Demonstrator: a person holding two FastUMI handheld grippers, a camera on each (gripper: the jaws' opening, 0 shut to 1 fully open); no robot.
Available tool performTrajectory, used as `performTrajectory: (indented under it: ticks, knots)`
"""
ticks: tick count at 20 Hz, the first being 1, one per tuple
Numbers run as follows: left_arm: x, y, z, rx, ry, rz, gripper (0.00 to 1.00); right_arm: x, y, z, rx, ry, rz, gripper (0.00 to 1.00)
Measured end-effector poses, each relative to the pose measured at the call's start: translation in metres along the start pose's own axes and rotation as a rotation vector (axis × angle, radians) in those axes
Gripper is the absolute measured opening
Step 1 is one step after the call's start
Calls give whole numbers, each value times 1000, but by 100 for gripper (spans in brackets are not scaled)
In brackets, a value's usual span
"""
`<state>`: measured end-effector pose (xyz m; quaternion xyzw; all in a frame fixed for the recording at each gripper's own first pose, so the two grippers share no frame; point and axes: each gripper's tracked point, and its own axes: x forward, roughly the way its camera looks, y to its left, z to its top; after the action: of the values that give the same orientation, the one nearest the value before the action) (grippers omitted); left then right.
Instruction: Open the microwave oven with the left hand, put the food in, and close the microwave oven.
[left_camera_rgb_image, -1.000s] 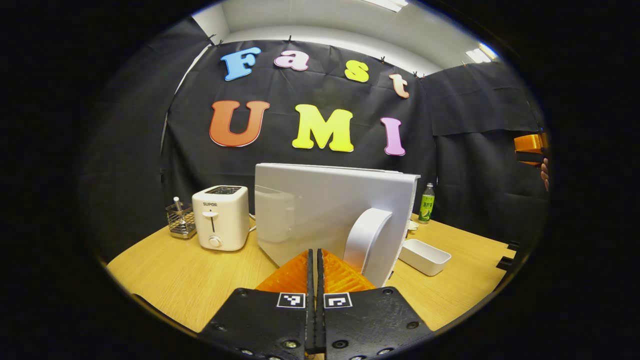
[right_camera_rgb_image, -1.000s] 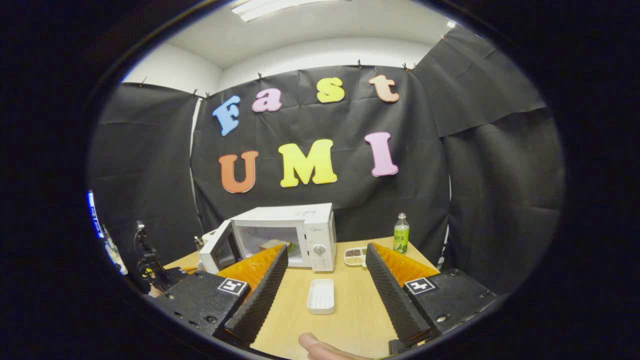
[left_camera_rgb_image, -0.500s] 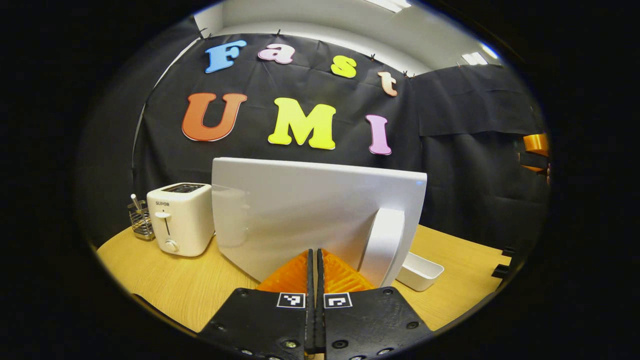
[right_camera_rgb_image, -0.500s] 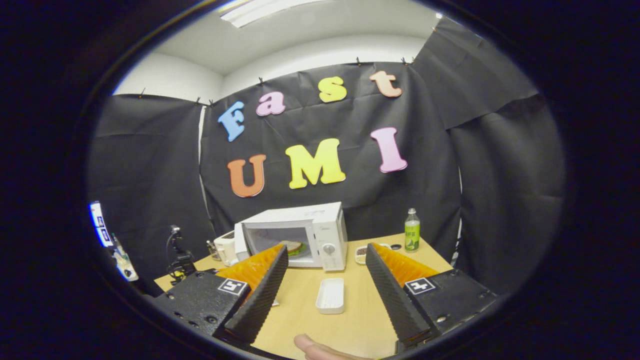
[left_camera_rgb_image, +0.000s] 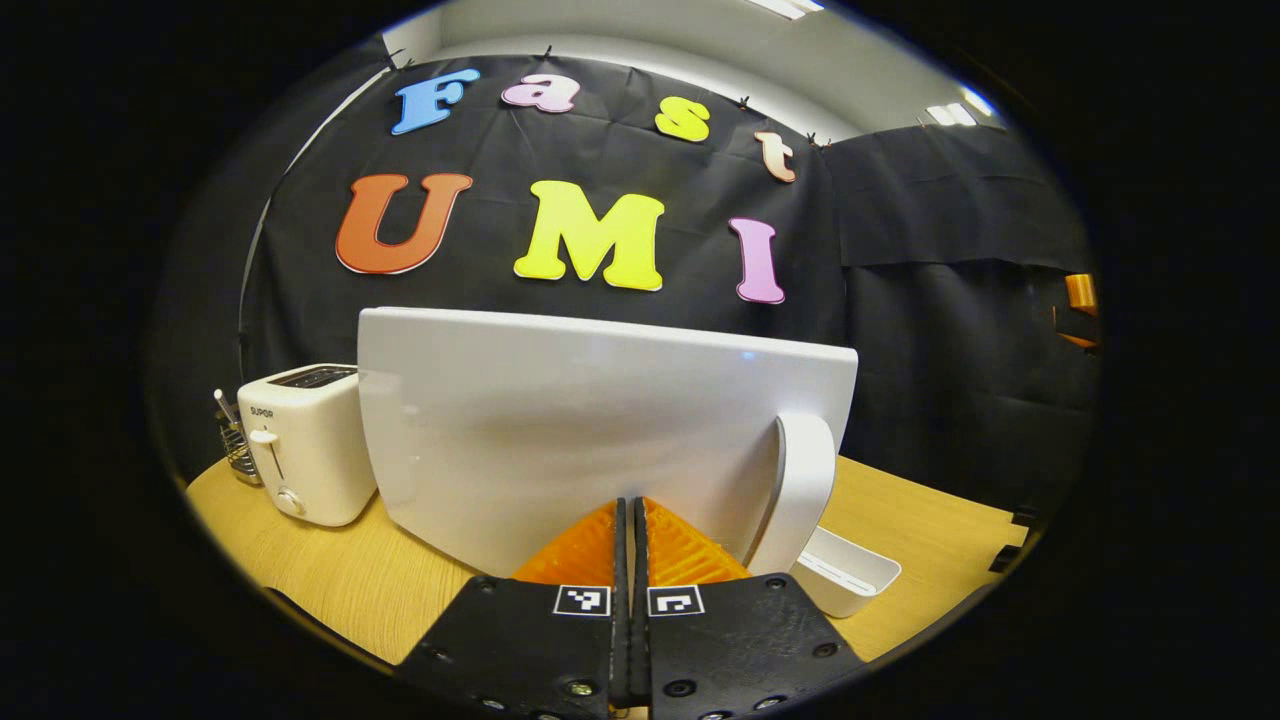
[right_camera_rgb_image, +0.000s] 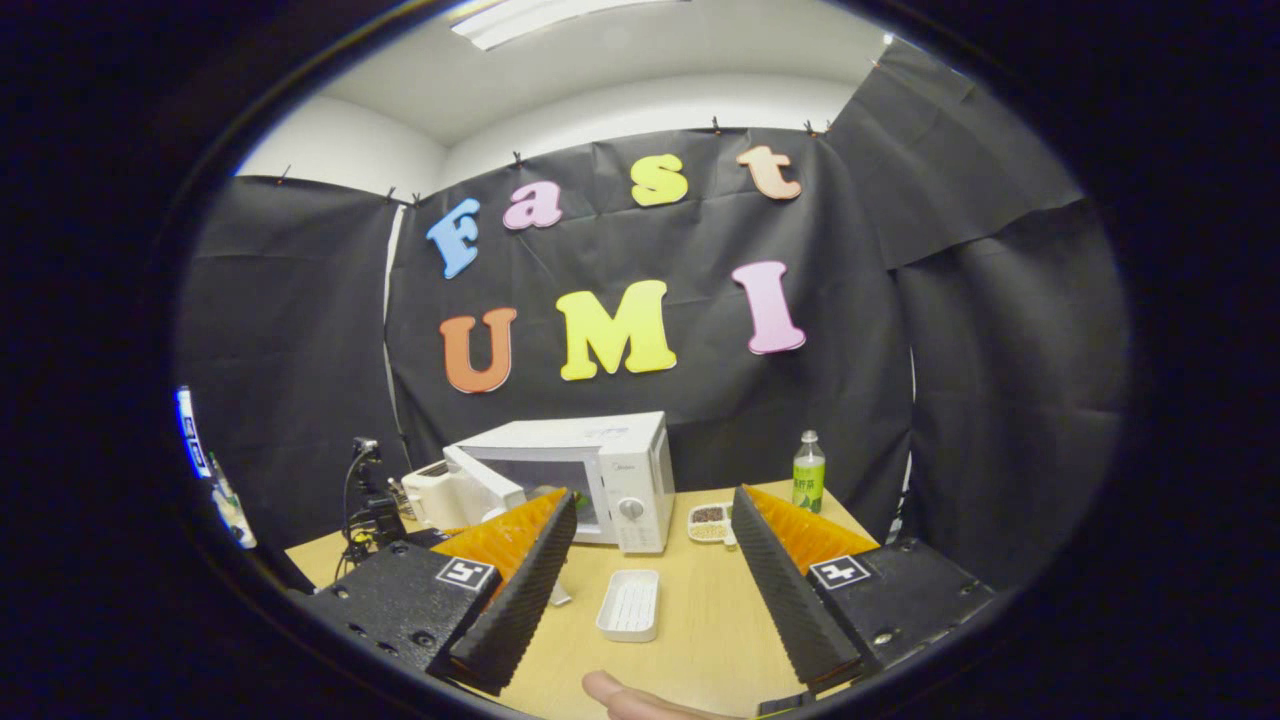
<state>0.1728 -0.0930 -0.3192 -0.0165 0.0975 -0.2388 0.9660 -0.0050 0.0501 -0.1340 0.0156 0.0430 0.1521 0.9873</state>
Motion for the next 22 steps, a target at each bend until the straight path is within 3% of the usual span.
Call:
performTrajectory:
  ticks: [1, 2, 3, 6, 9, 15, 16, 17, 18, 22]
  knots:
    - [8, 1, 2, -3, 2, 10, 0, 4, -2, 1, -7, 1, 0, 99]
    - [16, 0, 3, -6, 2, 16, 0, 8, -4, 3, -17, -1, -5, 92]
    - [22, -1, 4, -12, 4, 18, 0, 11, -8, 6, -33, -4, -21, 99]
    - [43, -3, 5, -22, 17, 31, 0, 21, -25, 21, -89, -26, -83, 99]
    - [64, -3, 11, -26, 20, 45, 0, 28, -30, 37, -100, -49, -84, 100]
    - [102, 2, 16, -34, 44, 77, 0, 36, -55, 46, -103, -66, -123, 100]
    - [108, 5, 17, -29, 46, 90, 0, 36, -59, 43, -102, -65, -129, 92]
    - [114, 9, 17, -29, 53, 109, 0, 34, -63, 43, -100, -62, -135, 99]
    - [116, 12, 16, -41, 68, 121, 0, 33, -67, 40, -93, -58, -141, 91]
    - [119, 14, 16, -112, 100, 123, 0, 27, -77, 32, -64, -38, -165, 92]
